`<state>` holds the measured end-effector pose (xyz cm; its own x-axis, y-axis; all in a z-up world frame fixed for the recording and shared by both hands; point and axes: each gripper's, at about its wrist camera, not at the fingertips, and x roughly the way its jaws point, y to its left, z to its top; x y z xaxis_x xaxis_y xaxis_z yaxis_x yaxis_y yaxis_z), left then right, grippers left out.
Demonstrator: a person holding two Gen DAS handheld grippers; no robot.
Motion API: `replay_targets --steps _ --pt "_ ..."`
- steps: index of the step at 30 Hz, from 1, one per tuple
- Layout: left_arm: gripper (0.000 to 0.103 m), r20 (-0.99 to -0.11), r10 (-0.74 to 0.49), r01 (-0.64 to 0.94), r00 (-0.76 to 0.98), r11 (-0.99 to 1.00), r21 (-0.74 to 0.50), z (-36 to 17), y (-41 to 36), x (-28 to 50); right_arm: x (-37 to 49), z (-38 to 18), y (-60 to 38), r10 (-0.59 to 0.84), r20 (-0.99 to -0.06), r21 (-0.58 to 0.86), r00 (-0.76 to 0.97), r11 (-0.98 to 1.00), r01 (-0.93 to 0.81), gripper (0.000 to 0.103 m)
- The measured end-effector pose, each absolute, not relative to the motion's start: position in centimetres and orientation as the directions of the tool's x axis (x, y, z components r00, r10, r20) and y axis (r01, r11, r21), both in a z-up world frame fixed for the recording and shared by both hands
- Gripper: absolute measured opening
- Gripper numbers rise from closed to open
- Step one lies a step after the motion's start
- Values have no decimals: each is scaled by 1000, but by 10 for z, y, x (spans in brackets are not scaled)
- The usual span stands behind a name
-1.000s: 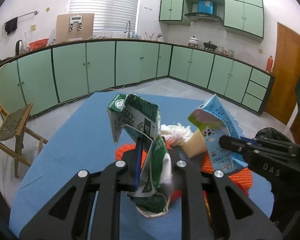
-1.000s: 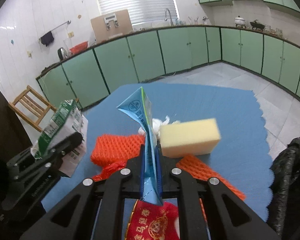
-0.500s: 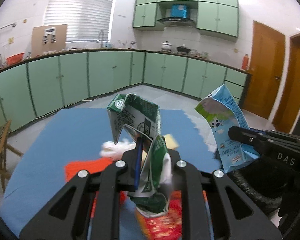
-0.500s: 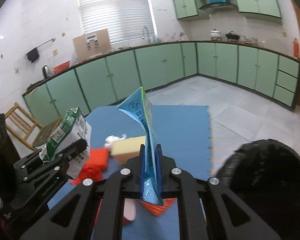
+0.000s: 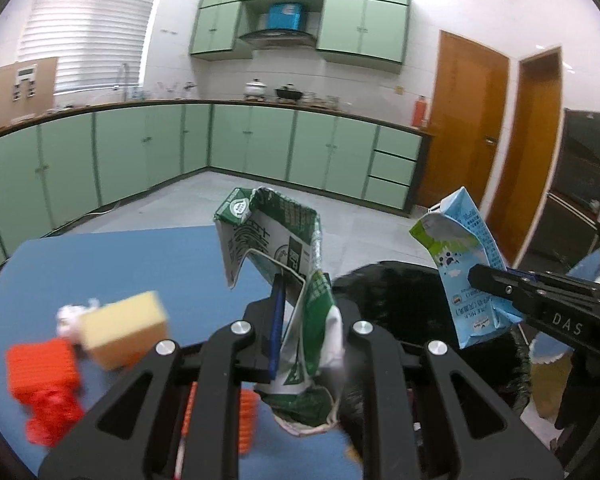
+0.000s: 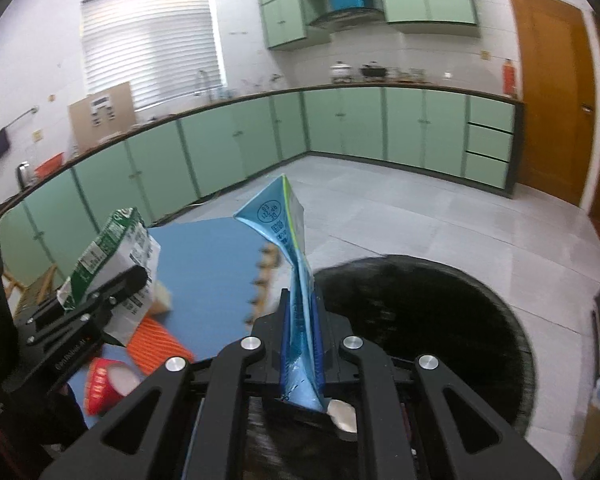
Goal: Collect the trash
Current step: 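Carry carton and blue wrapper over the black bin and open both tools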
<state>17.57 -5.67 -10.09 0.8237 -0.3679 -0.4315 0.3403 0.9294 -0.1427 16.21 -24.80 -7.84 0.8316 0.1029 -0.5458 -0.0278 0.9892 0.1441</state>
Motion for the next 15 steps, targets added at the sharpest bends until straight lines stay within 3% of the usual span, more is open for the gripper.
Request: replay_targets --steps 15 --pt "15 -465 -487 465 739 869 -171 -140 -155 201 156 -130 -341 -20 -617 147 787 979 140 10"
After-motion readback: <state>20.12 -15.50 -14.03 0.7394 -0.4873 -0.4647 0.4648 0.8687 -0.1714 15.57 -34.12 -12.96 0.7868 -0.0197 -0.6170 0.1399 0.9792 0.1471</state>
